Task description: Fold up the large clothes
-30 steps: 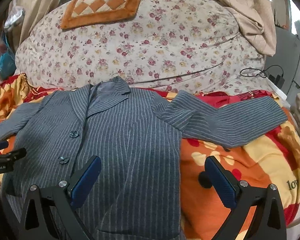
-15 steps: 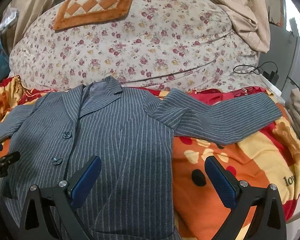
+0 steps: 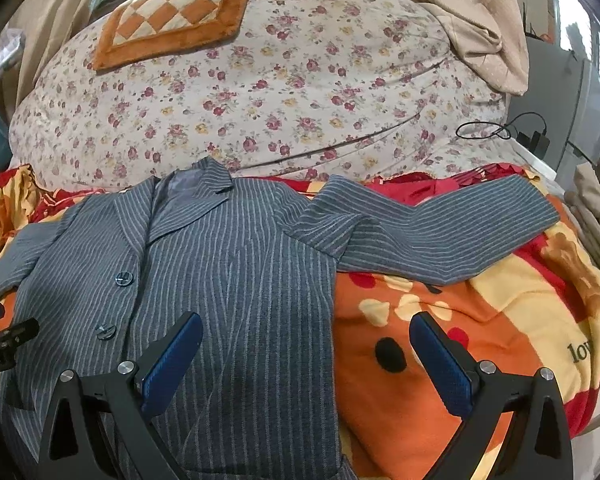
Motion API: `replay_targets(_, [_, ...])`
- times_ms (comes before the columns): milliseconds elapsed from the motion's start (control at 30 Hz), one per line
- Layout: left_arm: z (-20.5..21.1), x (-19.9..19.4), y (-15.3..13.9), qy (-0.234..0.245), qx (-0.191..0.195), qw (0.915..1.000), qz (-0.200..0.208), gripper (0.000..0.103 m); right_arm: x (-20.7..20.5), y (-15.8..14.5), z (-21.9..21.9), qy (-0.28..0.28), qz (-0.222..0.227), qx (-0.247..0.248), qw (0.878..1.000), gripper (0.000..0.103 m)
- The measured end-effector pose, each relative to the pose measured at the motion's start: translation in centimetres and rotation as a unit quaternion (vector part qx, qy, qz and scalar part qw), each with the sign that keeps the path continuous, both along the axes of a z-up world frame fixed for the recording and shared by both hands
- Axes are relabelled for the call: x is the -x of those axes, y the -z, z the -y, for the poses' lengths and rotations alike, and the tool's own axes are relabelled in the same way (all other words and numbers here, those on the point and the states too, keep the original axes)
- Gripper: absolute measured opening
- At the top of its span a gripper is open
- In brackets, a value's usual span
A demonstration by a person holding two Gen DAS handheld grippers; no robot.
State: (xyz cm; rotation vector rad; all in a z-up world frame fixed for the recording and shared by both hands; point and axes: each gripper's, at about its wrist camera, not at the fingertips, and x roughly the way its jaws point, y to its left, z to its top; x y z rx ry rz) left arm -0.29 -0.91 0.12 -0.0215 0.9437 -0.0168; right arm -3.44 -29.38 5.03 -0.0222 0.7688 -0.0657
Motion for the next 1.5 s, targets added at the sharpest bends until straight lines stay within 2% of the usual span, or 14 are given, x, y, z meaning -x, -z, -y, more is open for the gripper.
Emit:
replay_targets(467, [0.7,0.2,-0.4,0.006,-0.005,1.0,0.003,0.102,-0.3,0.1,0.6,0.017,-0.008,0.002,1.0,0.102])
replay_targets(1100, [0.2,-0.9,1.1,0.004,0.001,0.9999,-0.013,0.102,-0.6,0.8,0.8,0.024,-0.011,0.007,1.0,0.102])
replay_targets(1500, [0.1,-1.3,1.4,0.0,0.005,0.9998,-0.018,0.102,-1.4,1.5,1.1,0.042,-0.03,0.016,0.999,0.102])
